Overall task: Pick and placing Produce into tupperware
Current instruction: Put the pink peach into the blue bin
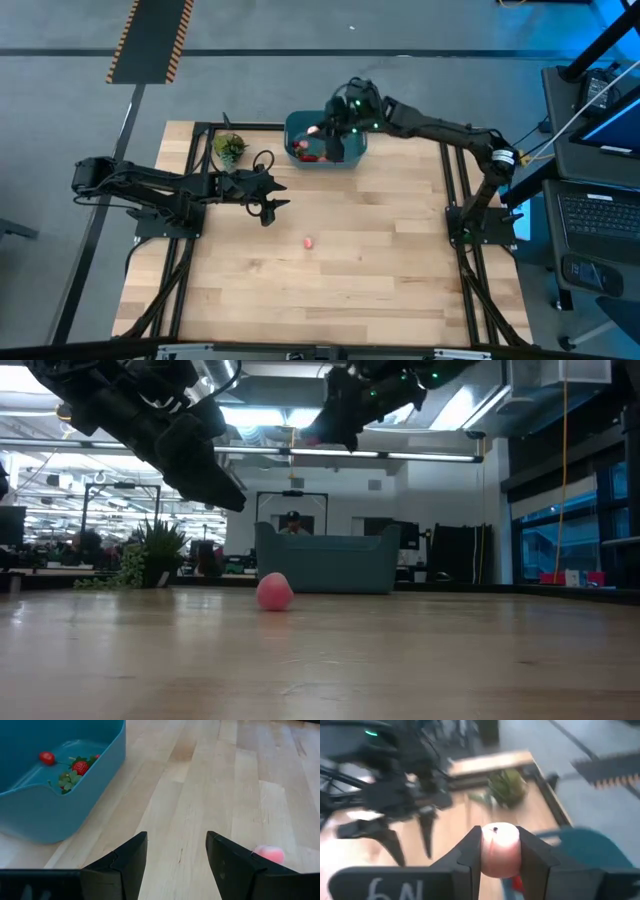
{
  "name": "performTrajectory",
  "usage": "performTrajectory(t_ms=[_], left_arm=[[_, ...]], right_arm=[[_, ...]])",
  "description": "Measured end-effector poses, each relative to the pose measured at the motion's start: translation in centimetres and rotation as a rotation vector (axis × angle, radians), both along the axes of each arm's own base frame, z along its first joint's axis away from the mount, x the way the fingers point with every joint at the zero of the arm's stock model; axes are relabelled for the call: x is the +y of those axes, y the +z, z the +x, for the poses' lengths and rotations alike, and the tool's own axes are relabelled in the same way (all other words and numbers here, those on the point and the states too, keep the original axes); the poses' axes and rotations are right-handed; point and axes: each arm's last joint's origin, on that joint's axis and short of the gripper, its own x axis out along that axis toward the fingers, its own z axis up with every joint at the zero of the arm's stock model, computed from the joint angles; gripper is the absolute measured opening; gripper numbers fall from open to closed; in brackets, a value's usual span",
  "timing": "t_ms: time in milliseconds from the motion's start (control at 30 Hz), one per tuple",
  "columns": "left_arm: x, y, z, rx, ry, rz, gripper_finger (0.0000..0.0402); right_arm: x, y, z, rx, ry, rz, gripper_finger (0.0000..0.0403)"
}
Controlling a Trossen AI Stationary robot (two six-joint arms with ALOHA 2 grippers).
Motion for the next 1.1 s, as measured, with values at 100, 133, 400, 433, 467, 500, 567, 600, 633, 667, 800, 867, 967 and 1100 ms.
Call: performTrajectory(t_ms=[100,133,400,433,467,500,567,600,633,667,800,867,967,1100], left_arm=[[0.0,0.0,0.0,0.000,0.000,0.000,0.0196],[0.0,0.0,0.0,0.000,0.000,0.000,0.0196],[0.1,0.0,0.0,0.001,0.018,0.011,0.0196],[0.1,0.0,0.0,0.001,0.018,0.011,0.0196],[0.1,0.0,0.0,0.001,0.018,0.011,0.0196],[0.1,0.0,0.0,0.001,0.018,0.011,0.0196],[0.1,0.0,0.0,0.001,0.018,0.011,0.0196],[0.1,0.0,0.0,0.001,0.019,0.011,0.0196],[0.1,0.0,0.0,0.001,0.019,0.011,0.0196],[0.1,0.0,0.0,0.001,0.019,0.011,0.0196],[0.1,0.0,0.0,0.001,0.020,0.012,0.0196],[0.1,0.0,0.0,0.001,0.019,0.012,0.0196],[0.1,0.0,0.0,0.001,0.020,0.012,0.0196],[0.1,0.0,0.0,0.001,0.020,0.012,0.0196]], right_arm=[[-1.1,0.2,0.3,0.075,-0.049,0.045,0.0098],[-1.6,0.0,0.5,0.094,-0.062,0.064,0.0098],[-5.0,-4.7,3.7,0.253,-0.129,0.194,0.0098],[-5.3,-5.6,4.1,0.281,-0.134,0.214,0.0098],[-5.6,-6.5,4.5,0.312,-0.145,0.243,0.0098],[-5.9,-7.5,4.9,0.344,-0.153,0.268,0.0098],[-6.6,-9.2,5.7,0.392,-0.170,0.307,0.0098],[-7.0,-10.0,6.0,0.415,-0.183,0.331,0.0098],[-7.3,-10.6,6.5,0.428,-0.193,0.349,0.0098],[-7.7,-11.1,6.9,0.439,-0.209,0.372,0.0098],[-8.7,-13.0,8.4,0.500,-0.257,0.454,0.0098],[-9.0,-13.5,9.0,0.525,-0.269,0.479,0.0098],[-9.4,-14.3,9.6,0.551,-0.284,0.506,0.0098],[-9.4,-14.6,9.5,0.558,-0.321,0.519,0.0098]])
